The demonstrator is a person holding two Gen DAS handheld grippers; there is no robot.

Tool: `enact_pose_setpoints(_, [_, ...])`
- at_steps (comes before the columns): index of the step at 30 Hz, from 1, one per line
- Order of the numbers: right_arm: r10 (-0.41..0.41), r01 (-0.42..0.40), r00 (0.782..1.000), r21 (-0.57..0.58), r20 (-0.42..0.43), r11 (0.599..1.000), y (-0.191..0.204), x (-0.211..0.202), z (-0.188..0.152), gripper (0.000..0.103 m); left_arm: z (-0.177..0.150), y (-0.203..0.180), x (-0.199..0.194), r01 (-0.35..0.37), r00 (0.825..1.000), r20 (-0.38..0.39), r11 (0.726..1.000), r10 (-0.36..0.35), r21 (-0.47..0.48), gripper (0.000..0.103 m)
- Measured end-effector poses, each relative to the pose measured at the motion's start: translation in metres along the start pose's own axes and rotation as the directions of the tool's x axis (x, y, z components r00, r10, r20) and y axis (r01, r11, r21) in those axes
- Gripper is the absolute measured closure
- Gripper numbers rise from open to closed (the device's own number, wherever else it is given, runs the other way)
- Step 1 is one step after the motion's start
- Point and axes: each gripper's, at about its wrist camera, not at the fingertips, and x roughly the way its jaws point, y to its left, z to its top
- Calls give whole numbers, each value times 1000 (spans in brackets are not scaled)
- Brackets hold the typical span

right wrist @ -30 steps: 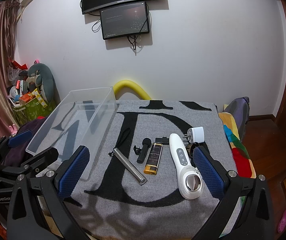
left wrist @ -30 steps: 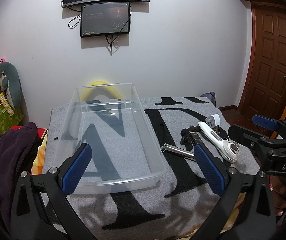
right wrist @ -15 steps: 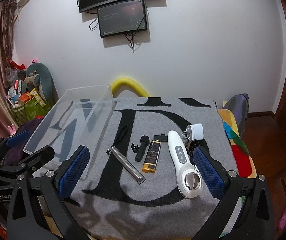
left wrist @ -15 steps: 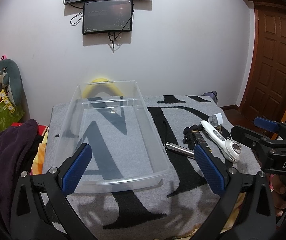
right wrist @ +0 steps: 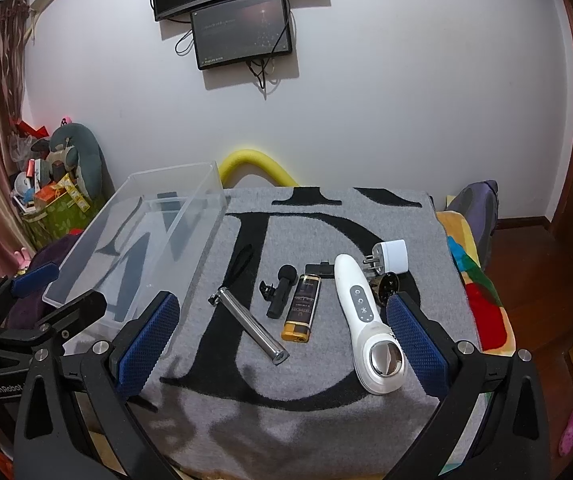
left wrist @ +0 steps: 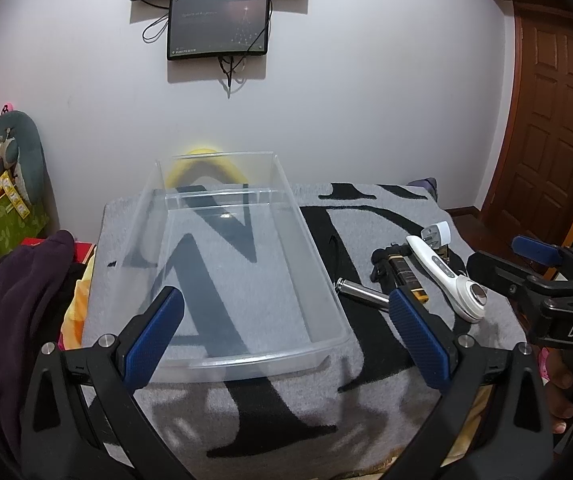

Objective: Organize rigid objects

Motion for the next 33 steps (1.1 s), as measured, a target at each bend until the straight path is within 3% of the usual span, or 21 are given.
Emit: enact_pose_setpoints(33, [-9, 9, 1000, -7, -5, 1000, 2, 1, 0, 0, -1, 1, 1, 0, 1000, -6, 1000, 0, -3, 0])
